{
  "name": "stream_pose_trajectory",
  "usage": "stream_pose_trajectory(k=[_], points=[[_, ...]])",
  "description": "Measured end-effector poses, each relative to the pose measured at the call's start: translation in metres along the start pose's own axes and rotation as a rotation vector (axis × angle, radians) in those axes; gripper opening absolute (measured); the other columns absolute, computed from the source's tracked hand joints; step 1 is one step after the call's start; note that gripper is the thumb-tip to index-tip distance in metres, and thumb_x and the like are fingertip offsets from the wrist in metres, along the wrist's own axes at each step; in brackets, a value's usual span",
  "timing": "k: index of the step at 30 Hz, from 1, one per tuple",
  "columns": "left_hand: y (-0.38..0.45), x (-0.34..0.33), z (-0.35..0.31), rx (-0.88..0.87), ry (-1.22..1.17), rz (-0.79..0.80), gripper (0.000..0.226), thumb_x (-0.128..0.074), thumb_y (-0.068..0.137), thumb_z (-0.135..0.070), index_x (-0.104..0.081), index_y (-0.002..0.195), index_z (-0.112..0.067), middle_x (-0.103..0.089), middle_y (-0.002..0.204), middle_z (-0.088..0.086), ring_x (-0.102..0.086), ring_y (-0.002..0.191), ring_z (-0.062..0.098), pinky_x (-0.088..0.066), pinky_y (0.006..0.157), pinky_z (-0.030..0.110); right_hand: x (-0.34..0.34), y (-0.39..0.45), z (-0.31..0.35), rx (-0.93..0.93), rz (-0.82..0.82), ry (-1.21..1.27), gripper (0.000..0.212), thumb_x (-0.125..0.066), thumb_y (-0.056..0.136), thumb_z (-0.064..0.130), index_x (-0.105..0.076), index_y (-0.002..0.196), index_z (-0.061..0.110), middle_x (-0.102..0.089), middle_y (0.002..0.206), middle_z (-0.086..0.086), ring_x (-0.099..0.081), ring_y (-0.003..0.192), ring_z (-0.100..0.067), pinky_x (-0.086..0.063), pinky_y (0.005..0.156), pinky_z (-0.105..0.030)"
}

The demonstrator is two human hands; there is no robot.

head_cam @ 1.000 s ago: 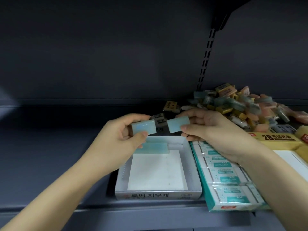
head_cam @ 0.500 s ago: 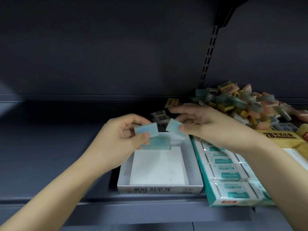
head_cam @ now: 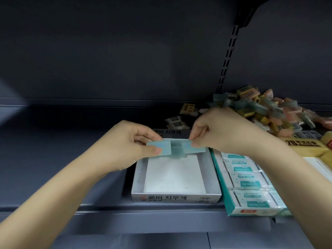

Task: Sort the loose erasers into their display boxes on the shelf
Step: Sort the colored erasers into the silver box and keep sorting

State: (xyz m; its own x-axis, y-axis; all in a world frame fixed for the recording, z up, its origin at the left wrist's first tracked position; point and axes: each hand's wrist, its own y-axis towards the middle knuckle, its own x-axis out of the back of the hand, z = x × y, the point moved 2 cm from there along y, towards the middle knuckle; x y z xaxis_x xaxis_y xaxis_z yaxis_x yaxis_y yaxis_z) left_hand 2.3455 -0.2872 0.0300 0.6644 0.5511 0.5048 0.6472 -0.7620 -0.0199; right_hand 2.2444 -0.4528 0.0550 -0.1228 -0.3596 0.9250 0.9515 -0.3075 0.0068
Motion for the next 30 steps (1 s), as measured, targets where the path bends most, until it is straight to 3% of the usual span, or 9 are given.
stream_pose_trajectory(k=[5,9,12,16,17,19,21,23,30], points=[[-0.002,0.003,0.004,0.006,0.020,-0.020,0.017,-0.074,0.076,-0.013,-0.075,0.076,-0.030,-0.073,0.081,0.004,-0.065,0.088,0.032,-0.051,0.090,0.042,-0.001,0.003,-0.002,-0.081,0.017,-0.021,0.008,-0.070,0.080,0.019,-0.072,0.082,0.027,-0.064,0.076,0.016,-0.054,0.068,0.001,-0.037,0.054,-0.008],[-0.003,0.005,0.005,-0.023,0.080,-0.037,0.017,-0.073,0.077,-0.020,-0.073,0.076,-0.037,-0.073,0.082,-0.001,-0.066,0.085,0.027,-0.051,0.089,0.043,-0.008,0.004,-0.004,-0.111,-0.002,-0.022,0.005,-0.071,0.080,0.019,-0.071,0.081,0.024,-0.065,0.078,0.012,-0.052,0.058,0.001,-0.042,0.057,-0.010],[-0.004,0.006,0.005,-0.030,0.131,-0.022,0.019,-0.071,0.079,-0.022,-0.073,0.077,-0.041,-0.072,0.082,-0.004,-0.066,0.087,0.031,-0.053,0.085,0.046,-0.012,0.003,-0.007,-0.107,-0.032,-0.021,0.008,-0.072,0.079,0.020,-0.069,0.077,0.027,-0.066,0.081,0.012,-0.056,0.071,-0.002,-0.043,0.066,-0.015],[-0.005,0.005,0.001,-0.048,0.197,-0.028,0.019,-0.072,0.079,-0.020,-0.071,0.078,-0.040,-0.071,0.080,-0.012,-0.063,0.076,-0.001,-0.046,0.069,0.008,-0.013,0.003,-0.010,-0.060,-0.027,-0.024,0.019,-0.073,0.078,0.020,-0.061,0.069,0.032,-0.056,0.068,0.018,-0.049,0.078,0.000,-0.041,0.084,-0.016],[-0.005,0.005,0.000,-0.045,0.216,-0.039,0.019,-0.072,0.078,-0.020,-0.071,0.078,-0.039,-0.070,0.079,-0.012,-0.063,0.076,0.000,-0.045,0.065,0.005,-0.013,0.004,-0.011,-0.044,-0.018,-0.040,0.018,-0.073,0.078,0.021,-0.061,0.071,0.032,-0.056,0.070,0.018,-0.048,0.085,-0.002,-0.039,0.088,-0.018],[-0.005,0.006,0.001,-0.028,0.248,-0.055,0.017,-0.073,0.077,-0.022,-0.071,0.077,-0.039,-0.070,0.078,-0.008,-0.065,0.078,0.011,-0.050,0.068,0.014,-0.012,0.005,-0.012,-0.007,-0.017,-0.095,0.012,-0.072,0.077,0.024,-0.063,0.083,0.030,-0.060,0.087,0.014,-0.047,0.094,-0.007,-0.038,0.080,-0.021],[-0.005,0.005,0.003,-0.010,0.281,-0.040,0.016,-0.075,0.076,-0.022,-0.071,0.075,-0.037,-0.070,0.077,-0.009,-0.064,0.078,0.011,-0.047,0.065,0.009,-0.009,0.008,-0.016,-0.012,-0.004,-0.150,0.033,-0.072,0.077,0.030,-0.060,0.108,0.030,-0.055,0.116,0.005,-0.048,0.103,-0.014,-0.037,0.079,-0.024],[-0.005,0.003,0.005,-0.002,0.305,-0.016,0.015,-0.076,0.075,-0.020,-0.072,0.073,-0.035,-0.069,0.074,-0.011,-0.059,0.067,0.001,-0.041,0.057,0.002,-0.005,0.010,-0.018,-0.023,0.078,-0.132,0.059,-0.071,0.079,0.035,-0.046,0.132,0.032,-0.044,0.135,0.004,-0.045,0.118,-0.016,-0.037,0.090,-0.025],[-0.003,0.002,0.008,-0.027,0.316,-0.025,0.017,-0.076,0.074,-0.018,-0.071,0.071,-0.033,-0.061,0.055,-0.019,-0.048,0.055,-0.006,-0.037,0.053,0.003,0.000,0.023,-0.022,-0.093,0.304,-0.124,0.068,-0.069,0.081,0.039,-0.038,0.141,0.030,-0.041,0.142,0.006,-0.045,0.120,-0.012,-0.035,0.091,-0.020]])
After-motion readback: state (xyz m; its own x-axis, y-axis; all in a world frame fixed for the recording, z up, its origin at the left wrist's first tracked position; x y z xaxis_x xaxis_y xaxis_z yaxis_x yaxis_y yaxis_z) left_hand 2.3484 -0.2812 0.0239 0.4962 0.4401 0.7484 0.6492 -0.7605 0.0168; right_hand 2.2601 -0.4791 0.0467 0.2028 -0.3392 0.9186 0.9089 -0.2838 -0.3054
